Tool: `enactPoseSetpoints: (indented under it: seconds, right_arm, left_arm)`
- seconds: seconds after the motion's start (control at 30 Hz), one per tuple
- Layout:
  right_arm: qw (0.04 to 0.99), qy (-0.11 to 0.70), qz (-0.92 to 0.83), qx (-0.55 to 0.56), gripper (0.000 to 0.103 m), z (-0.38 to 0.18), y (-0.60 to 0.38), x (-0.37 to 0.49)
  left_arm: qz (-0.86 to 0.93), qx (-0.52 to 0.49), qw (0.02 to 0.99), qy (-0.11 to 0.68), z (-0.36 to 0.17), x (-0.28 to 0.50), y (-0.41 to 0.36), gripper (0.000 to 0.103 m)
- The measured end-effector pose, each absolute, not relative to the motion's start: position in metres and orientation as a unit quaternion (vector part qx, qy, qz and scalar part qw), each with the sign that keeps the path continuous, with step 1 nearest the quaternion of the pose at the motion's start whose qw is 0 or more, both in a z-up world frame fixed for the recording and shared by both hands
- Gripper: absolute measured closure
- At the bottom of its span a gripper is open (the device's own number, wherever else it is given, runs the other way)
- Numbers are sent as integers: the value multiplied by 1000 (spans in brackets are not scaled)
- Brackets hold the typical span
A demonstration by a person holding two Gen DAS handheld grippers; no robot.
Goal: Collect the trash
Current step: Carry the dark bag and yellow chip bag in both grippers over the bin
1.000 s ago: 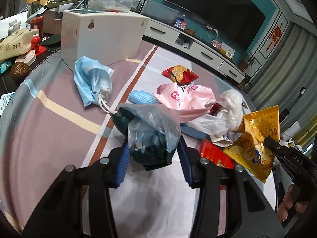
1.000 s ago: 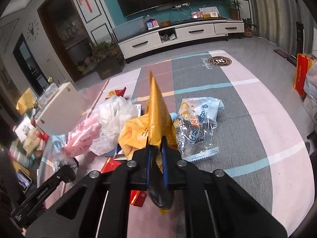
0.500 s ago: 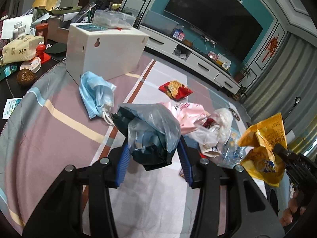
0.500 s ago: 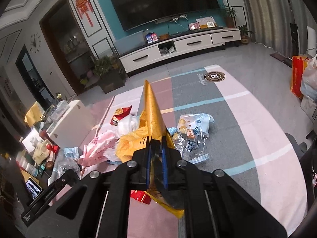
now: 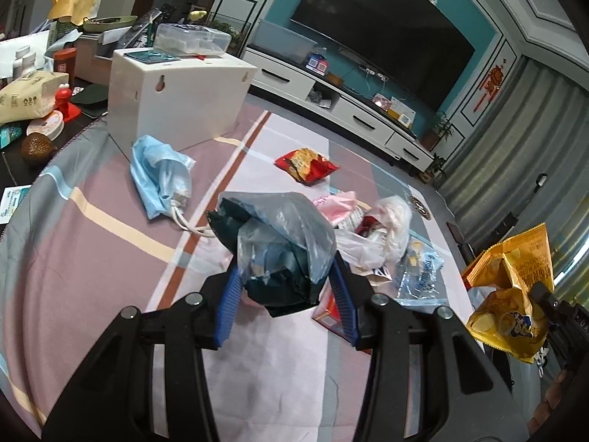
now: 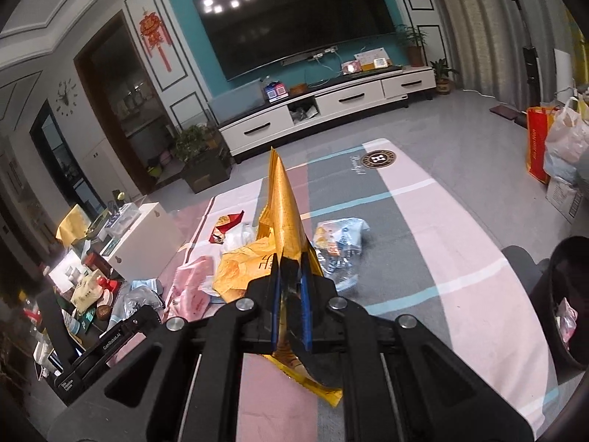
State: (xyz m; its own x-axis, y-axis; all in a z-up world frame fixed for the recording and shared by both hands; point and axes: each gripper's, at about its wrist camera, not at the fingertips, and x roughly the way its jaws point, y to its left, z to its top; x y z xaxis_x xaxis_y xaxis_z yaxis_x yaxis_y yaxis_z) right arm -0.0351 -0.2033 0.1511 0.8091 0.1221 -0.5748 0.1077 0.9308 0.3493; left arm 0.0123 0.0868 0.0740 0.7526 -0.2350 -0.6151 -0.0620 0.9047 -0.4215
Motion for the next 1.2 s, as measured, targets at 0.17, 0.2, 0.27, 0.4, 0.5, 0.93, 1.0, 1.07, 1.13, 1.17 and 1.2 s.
enactPoseSetpoints:
  seconds: [0.17,0.2,0.27,0.4,0.5,0.93,1.0,1.07,1.13,1.17,1.2]
  right_arm:
    - [935,292,-8,203,92,155,-216,-55]
    - [935,288,-12,205,92,156,-219,-58]
    - [937,281,-22,207,92,159,-225,-63]
    - [939,271,-41,209,92,164,-235,-70]
    - [938,267,-45,215,92,167,-241,-78]
    - [936,235,-65,255,92,177,-280,-118]
    - [936,228,-69,260,92,179,-288,-124]
    - [935,222,-65,268,92,179,-296,-130]
    - [934,218,-66,274,92,178,-304,-134]
    - [934,215,-72,277,92,178,-309,-137]
    - [934,212,-79,278,92,178,-314,-140]
  left_arm:
    - [-50,-206,915,344,78,9,84,56]
    - [-52,-205,915,343,78,8,83,56]
    - [-56,-196,918,341,80,6,80,56]
    - [-58,-187,918,343,78,4,74,56]
    - [-65,-179,919,345,79,2,67,56]
    - [-106,-145,932,316,115,-33,10,56]
    - [-118,-142,931,313,122,-38,-4,56]
    - [-132,-140,931,309,130,-44,-18,56]
    - [-146,-136,931,306,136,-50,-34,56]
    - [-154,-134,931,303,140,-53,-43,56]
    - [-162,-131,931,301,143,-55,-52,56]
